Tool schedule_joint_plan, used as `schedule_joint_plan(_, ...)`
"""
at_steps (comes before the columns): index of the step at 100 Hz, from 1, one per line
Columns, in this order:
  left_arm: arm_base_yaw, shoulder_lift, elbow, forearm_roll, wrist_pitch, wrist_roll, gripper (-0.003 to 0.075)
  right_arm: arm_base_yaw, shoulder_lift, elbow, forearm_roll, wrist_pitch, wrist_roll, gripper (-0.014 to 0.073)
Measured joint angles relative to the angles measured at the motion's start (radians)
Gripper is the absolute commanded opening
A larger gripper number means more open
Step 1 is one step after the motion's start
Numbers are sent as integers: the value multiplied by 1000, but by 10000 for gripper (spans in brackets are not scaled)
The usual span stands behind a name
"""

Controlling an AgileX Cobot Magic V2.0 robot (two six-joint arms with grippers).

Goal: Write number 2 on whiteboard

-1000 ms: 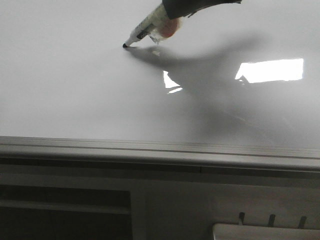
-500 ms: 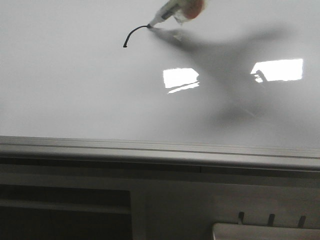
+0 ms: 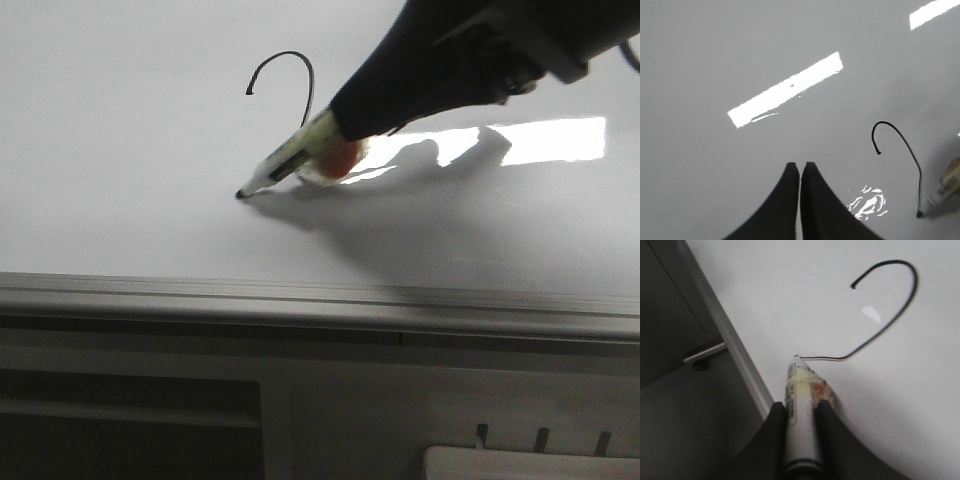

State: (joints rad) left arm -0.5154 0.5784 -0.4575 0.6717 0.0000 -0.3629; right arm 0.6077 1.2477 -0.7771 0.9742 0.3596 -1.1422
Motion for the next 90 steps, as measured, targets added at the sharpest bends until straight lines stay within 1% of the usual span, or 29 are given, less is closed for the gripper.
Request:
schedule_joint_plan(10, 0, 0, 0, 0, 0, 0, -20, 33, 38, -27, 0, -5, 0, -56)
schedule_joint_plan(25, 0, 0, 0, 0, -5, 0, -20, 28, 29, -23, 0, -10, 2, -56)
schedule_joint_plan(39, 0, 0, 0, 0, -5, 0, -20, -33, -45, 30, 0, -8, 2, -56)
schedule_joint_plan(59, 0, 0, 0, 0, -5, 0, -20, -148, -158, 127, 9, 50, 20, -56)
schedule_joint_plan(77, 0, 0, 0, 7, -5, 0, -20, -169, -176, 145, 18, 67, 25, -56)
schedule_joint_plan(90, 0, 0, 0, 45, -19, 0, -20, -176, -181, 106, 13, 118, 26, -56)
